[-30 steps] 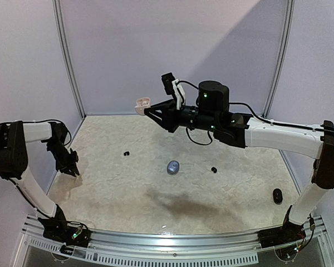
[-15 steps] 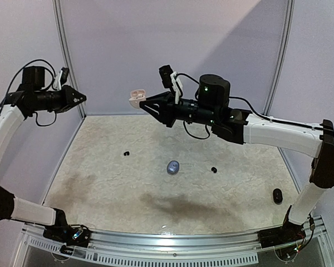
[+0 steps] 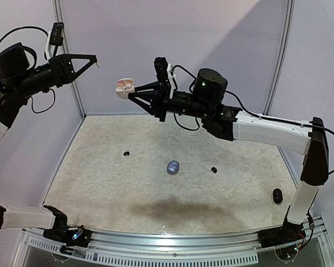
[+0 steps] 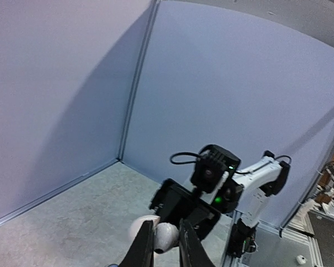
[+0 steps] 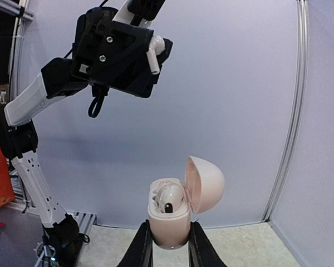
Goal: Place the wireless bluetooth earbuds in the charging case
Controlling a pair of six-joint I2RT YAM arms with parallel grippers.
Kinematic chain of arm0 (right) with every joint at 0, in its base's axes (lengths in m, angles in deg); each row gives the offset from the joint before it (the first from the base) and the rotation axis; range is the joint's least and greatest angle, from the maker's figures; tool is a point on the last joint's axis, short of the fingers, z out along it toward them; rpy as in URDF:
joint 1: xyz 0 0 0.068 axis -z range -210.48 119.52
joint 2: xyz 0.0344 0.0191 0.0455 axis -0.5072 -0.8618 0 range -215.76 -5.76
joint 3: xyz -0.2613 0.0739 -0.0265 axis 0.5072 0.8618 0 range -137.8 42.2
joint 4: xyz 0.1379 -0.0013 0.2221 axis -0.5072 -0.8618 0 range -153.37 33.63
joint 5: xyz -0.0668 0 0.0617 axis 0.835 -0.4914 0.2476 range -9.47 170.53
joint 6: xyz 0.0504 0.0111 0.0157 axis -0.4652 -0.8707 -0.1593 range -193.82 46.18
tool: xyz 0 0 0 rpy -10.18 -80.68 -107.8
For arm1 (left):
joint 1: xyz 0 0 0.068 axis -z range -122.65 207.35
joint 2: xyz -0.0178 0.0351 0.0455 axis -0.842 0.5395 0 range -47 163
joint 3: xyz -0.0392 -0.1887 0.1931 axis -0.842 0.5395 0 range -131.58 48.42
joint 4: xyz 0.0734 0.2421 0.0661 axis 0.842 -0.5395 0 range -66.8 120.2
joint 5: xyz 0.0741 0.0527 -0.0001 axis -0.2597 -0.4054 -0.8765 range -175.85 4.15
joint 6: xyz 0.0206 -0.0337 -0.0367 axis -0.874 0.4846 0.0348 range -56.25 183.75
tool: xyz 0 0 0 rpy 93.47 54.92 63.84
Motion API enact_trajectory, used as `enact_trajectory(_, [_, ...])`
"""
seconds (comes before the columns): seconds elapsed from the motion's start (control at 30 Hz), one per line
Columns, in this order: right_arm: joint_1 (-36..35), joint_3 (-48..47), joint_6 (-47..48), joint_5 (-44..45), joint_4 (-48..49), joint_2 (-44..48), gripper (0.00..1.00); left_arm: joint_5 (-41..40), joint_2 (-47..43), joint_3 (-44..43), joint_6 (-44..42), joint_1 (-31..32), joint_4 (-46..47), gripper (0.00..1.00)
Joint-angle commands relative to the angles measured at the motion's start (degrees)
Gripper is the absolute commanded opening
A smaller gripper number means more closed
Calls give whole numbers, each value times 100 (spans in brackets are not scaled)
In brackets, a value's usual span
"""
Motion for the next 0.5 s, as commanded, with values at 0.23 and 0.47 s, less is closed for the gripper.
enact_trajectory(0.23, [-126,-935,936,-317,-135,-473,0,312,-50,255,-741,1087,453,0])
enact_trajectory(0.47, [-241,-916,1323,-266,-462,-325,0,335,-44,306,-1036,1139,261,0])
